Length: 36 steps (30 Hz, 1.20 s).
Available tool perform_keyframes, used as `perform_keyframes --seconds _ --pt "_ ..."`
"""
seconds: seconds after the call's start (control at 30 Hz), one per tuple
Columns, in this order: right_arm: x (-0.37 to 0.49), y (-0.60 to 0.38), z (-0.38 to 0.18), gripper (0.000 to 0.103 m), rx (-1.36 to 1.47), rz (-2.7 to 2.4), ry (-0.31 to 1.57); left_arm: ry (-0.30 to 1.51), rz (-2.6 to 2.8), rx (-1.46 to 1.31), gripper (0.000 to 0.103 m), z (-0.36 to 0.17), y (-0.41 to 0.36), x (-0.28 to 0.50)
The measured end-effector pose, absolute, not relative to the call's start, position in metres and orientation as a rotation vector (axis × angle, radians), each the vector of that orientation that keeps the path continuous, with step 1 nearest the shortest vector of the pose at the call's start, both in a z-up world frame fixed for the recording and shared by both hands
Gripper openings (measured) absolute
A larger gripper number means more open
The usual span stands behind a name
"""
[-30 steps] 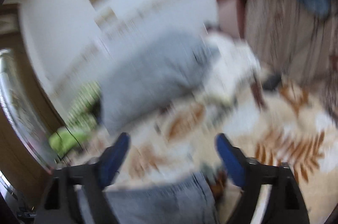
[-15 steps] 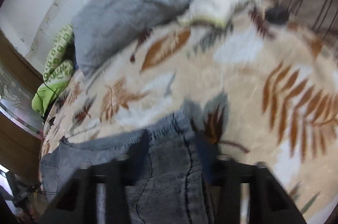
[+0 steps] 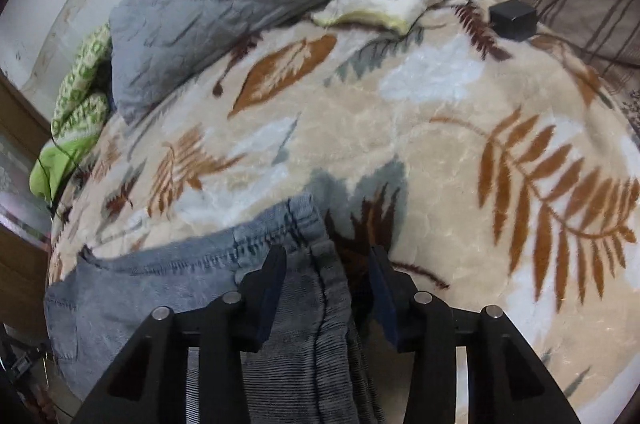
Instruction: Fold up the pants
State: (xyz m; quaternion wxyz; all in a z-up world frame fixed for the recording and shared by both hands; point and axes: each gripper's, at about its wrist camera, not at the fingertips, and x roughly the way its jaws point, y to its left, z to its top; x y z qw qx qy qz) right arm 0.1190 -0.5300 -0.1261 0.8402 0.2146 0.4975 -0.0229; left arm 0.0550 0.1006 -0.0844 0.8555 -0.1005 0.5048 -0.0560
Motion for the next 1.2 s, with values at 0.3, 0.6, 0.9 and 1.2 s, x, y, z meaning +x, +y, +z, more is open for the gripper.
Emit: perform_keyframes --seconds 0.3,0.6,0.9,1.2 --pt "0.117 -0.493 -0.113 0.015 0.160 -0.129 1.048 1.068 -0.110 -0.220 0.070 -0.087 0.102 0.056" --pt "0.127 -0.487 -0.083 0.015 0.130 -0.137 0.910 1.071 -0.083 -0.226 0.070 -0.091 0.107 0.064" --pt "0.155 -0.490 -0.091 0.015 0.154 -0.165 0.887 1.060 -0.031 -0.209 0.070 -0.100 0.107 0.071" --pt "0.162 -0.508 -0.127 0.032 0.236 -0.194 0.966 1.019 -0.034 -0.189 0.070 -0.107 0.113 0.064"
